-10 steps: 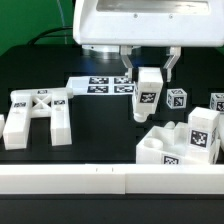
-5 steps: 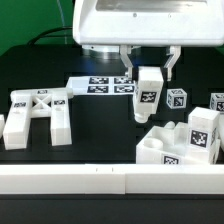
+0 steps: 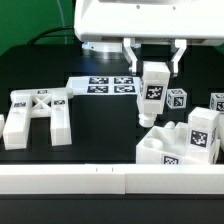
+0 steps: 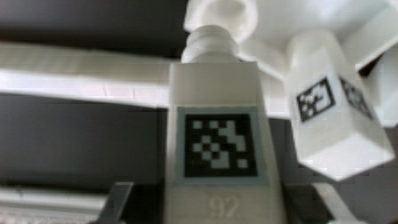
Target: Assemble chair
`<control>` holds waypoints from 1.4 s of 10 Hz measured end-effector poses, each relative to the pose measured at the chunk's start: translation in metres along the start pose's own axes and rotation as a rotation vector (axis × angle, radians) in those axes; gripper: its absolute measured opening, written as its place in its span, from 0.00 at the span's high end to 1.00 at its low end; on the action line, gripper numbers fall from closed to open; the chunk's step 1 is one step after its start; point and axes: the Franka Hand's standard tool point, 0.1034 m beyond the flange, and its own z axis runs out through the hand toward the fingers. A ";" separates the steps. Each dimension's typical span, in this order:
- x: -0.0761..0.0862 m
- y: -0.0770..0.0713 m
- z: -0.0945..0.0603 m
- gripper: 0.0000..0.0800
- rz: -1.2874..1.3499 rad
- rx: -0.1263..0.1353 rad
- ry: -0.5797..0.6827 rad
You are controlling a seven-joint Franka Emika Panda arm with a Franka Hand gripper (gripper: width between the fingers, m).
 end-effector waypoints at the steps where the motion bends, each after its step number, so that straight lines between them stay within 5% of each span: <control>1: 0.003 -0.001 0.001 0.64 -0.001 0.003 -0.014; 5: 0.005 -0.006 0.002 0.64 -0.003 0.006 -0.011; 14: -0.019 -0.012 0.028 0.64 -0.020 0.003 -0.044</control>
Offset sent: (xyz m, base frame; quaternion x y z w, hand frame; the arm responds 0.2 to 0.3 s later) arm 0.0000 0.0000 0.0000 0.0000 0.0000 0.0000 1.0000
